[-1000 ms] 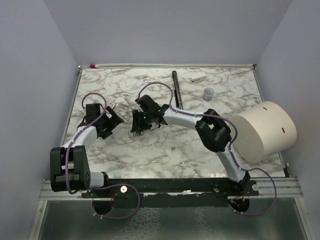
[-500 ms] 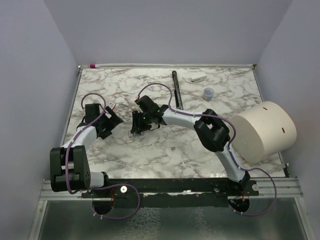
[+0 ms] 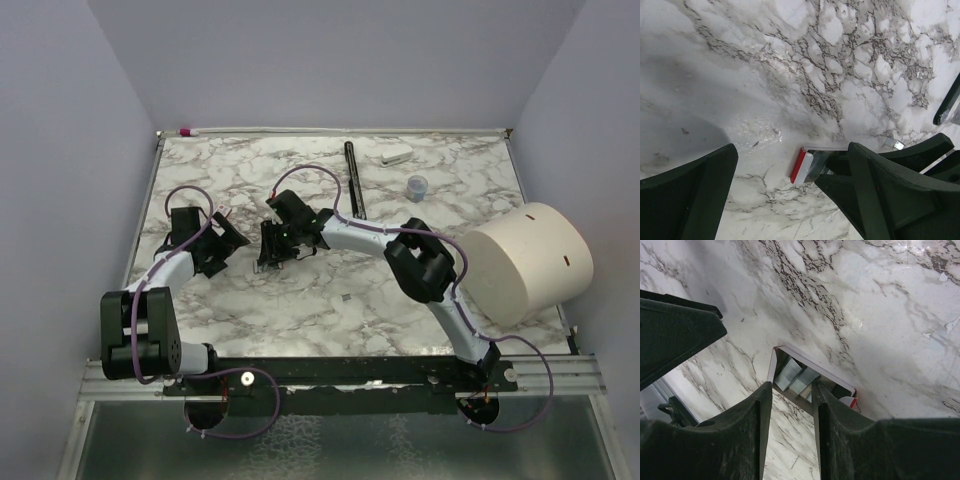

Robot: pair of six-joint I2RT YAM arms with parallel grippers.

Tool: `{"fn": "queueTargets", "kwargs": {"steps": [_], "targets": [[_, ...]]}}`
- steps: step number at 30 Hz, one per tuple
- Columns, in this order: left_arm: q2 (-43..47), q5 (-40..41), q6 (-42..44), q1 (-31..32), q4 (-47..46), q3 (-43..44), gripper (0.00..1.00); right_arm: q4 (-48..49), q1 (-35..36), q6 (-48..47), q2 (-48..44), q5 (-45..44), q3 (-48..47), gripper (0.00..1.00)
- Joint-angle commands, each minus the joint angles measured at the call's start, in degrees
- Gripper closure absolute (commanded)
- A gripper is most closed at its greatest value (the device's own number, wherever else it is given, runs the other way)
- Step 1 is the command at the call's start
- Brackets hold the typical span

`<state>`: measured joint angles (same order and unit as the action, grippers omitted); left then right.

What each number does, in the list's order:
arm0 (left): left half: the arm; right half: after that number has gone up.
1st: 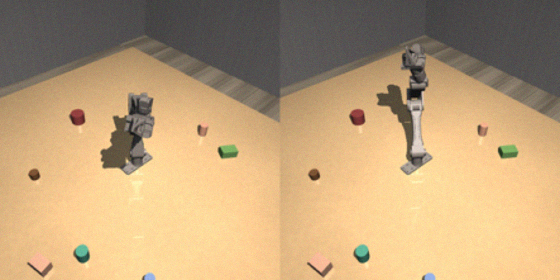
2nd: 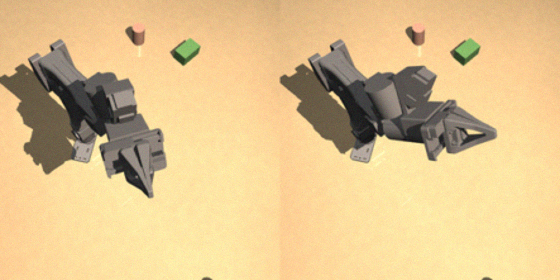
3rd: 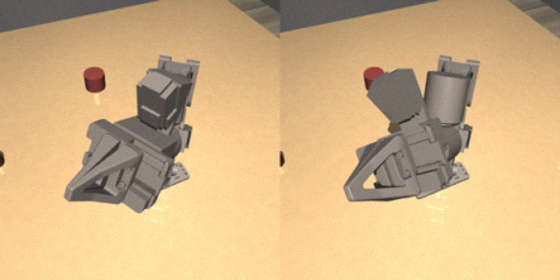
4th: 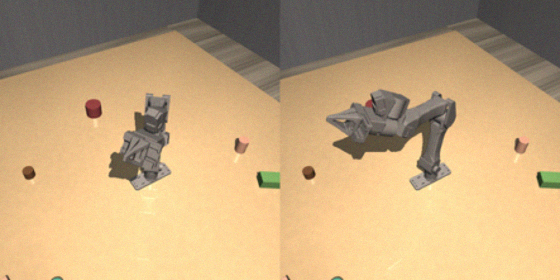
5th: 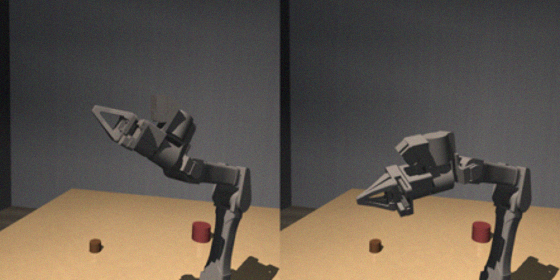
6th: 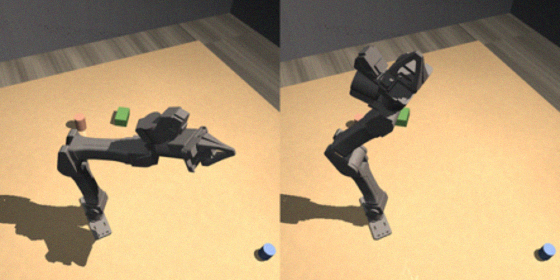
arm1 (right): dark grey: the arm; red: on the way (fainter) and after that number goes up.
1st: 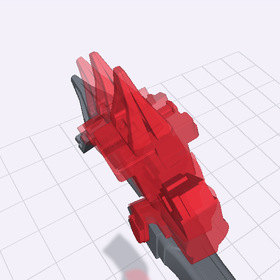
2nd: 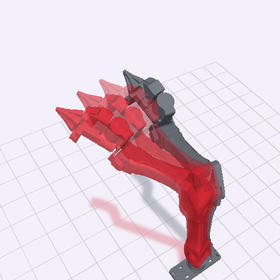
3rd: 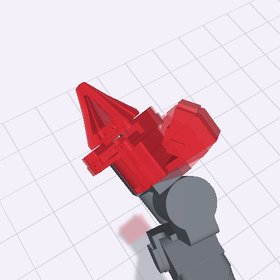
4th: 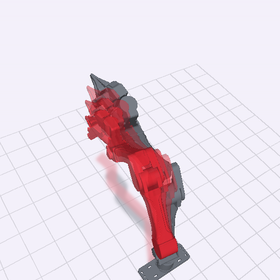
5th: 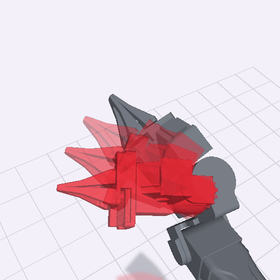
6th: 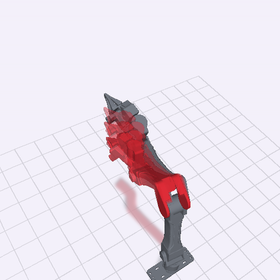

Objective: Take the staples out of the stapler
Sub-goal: Adjust the staple in the staple box.

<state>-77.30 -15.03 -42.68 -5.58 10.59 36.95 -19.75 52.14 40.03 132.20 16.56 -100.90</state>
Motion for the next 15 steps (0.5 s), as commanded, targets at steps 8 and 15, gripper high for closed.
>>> {"fn": "queueTargets", "kwargs": {"steps": [8,15], "targets": [[-5.69,-14.35,-6.00,-0.39,-10.29,-3.31,0.06,0.11,0.64,-0.49,1.13,0.65,-1.22,0.63],[-6.61,-19.51,-10.49,-0.39,-14.72,-6.53,0.06,0.62,0.69,-0.40,1.04,1.10,-0.91,0.63]]}}
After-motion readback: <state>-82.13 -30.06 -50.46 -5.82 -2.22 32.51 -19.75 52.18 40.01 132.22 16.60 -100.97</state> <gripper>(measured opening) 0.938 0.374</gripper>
